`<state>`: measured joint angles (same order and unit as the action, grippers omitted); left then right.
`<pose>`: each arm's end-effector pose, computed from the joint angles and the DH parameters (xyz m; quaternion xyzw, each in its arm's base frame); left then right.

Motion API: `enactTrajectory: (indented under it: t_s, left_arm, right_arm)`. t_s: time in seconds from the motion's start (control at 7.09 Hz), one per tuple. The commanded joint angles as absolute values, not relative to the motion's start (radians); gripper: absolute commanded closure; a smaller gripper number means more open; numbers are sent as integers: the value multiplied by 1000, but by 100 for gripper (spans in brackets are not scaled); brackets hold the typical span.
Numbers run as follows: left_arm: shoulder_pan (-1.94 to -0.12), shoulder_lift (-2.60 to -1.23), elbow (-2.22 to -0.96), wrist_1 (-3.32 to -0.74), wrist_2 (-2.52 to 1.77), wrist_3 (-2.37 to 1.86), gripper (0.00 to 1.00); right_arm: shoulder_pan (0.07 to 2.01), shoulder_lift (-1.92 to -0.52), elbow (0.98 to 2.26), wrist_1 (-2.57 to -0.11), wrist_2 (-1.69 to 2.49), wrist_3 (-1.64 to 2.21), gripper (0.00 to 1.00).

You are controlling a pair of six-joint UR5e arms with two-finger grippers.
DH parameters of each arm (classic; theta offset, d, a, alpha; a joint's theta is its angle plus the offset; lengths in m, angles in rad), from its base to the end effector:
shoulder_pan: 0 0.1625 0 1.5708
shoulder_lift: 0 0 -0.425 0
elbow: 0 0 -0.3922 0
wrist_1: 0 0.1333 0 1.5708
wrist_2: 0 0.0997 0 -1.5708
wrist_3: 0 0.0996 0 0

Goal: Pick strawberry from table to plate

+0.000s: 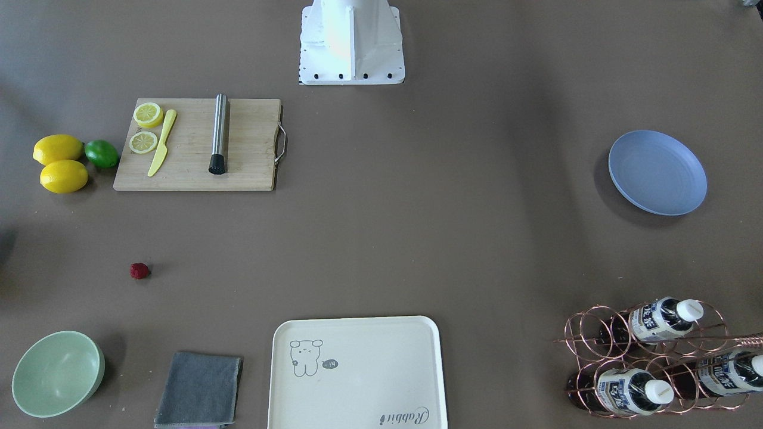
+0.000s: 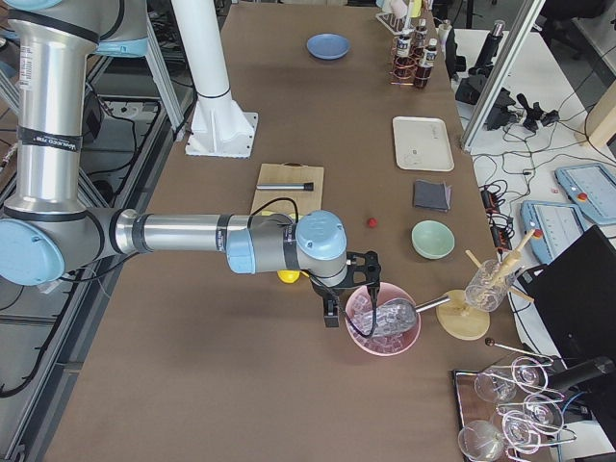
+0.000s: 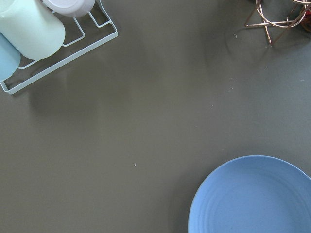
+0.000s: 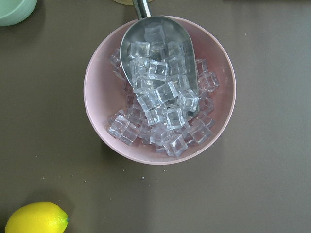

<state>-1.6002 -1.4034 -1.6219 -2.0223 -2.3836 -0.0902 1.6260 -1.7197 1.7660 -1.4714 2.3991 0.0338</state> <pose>-0.0737 -0.4334 0.6589 0.1413 0.3942 0.0117 0.9080 0.0839 -0.4332 0.6168 0.0709 -0.4006 0.0114 0.9134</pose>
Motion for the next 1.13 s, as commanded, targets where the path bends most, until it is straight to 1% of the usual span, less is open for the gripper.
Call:
enactTrajectory:
  t_s: [0.0,0.14,0.28,0.56,0.71,0.99]
  left_arm:
    - [-1582,-1428,-1432,-2225,-2461,-95,2]
    - [-1557,-1428,-1387,-2276,-2498,-101,2]
    - [-1514,-1428,-1384,-2317,-2497,-214,2]
    - [-1426,-1428,-1309,-2513,-2487,-378,2]
    - [-1392,-1428,-1283,-2569,-2477,-418,2]
    - [-1304,-1428,-1273,-2646,-2421,-501,2]
  right_arm:
    - [1626,-1720,1769,-1471,2399,34,0]
    - [1626,-1720,1769,-1471,2399,35,0]
    - [1625,-1718,1769,-1471,2399,35,0]
    - [1625,-1717,1769,-1471,2399,35,0]
    - [1626,-1720,1770,-1471,2399,35,0]
    - [1626,-1720,1769,-1471,2398,34,0]
